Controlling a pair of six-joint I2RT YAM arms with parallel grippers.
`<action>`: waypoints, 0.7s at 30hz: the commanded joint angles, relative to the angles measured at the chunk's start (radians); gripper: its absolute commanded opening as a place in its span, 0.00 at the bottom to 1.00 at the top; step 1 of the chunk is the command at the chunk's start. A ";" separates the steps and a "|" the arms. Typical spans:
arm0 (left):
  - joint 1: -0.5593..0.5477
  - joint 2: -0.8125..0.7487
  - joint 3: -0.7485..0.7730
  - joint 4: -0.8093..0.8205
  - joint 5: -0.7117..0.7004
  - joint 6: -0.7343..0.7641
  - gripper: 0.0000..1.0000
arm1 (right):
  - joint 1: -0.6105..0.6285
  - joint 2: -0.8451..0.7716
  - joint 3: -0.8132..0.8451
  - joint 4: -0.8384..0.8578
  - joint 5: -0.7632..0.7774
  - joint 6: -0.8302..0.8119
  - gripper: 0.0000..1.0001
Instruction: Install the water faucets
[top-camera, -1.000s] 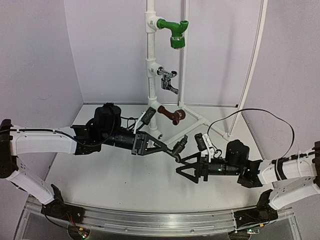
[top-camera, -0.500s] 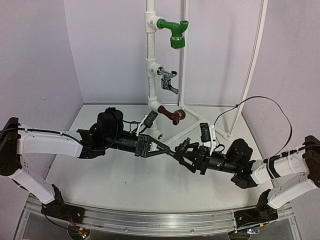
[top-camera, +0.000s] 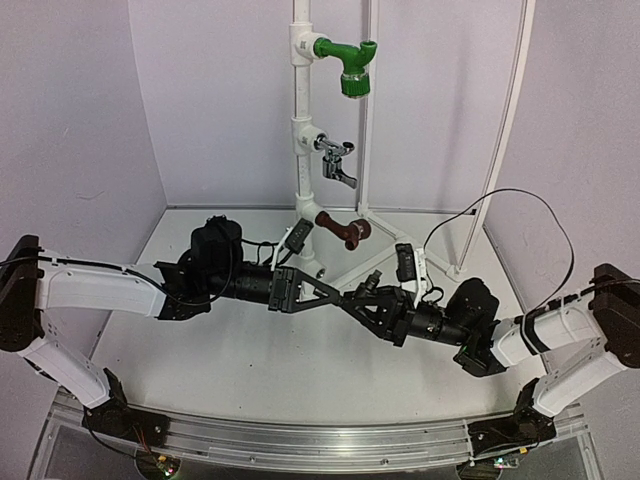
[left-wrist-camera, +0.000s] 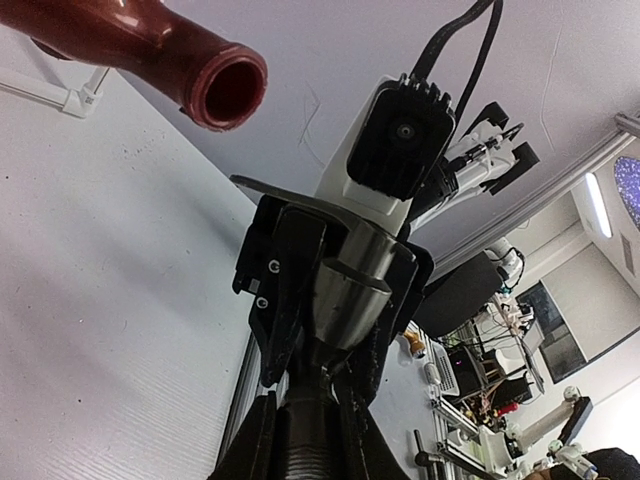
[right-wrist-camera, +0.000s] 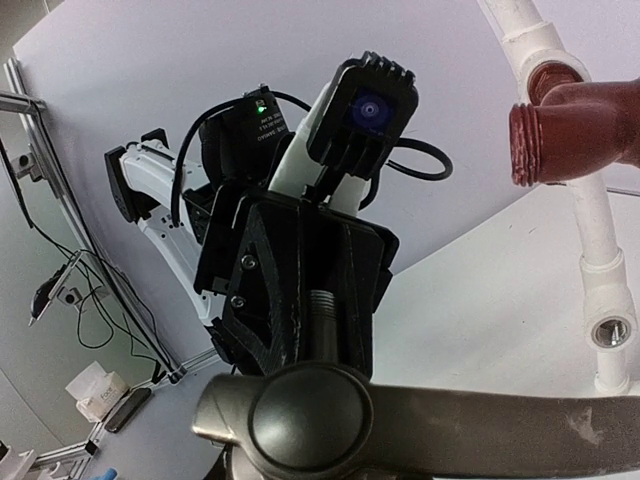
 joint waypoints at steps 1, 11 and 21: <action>-0.003 -0.014 -0.009 0.078 -0.015 -0.006 0.05 | 0.005 -0.001 0.021 0.080 0.044 0.009 0.00; 0.044 -0.194 -0.086 -0.218 -0.348 0.165 0.77 | 0.005 -0.301 -0.050 -0.629 0.351 -0.536 0.00; 0.264 -0.178 0.001 -0.345 -0.498 0.205 0.87 | 0.005 -0.258 0.030 -0.734 0.513 -1.183 0.00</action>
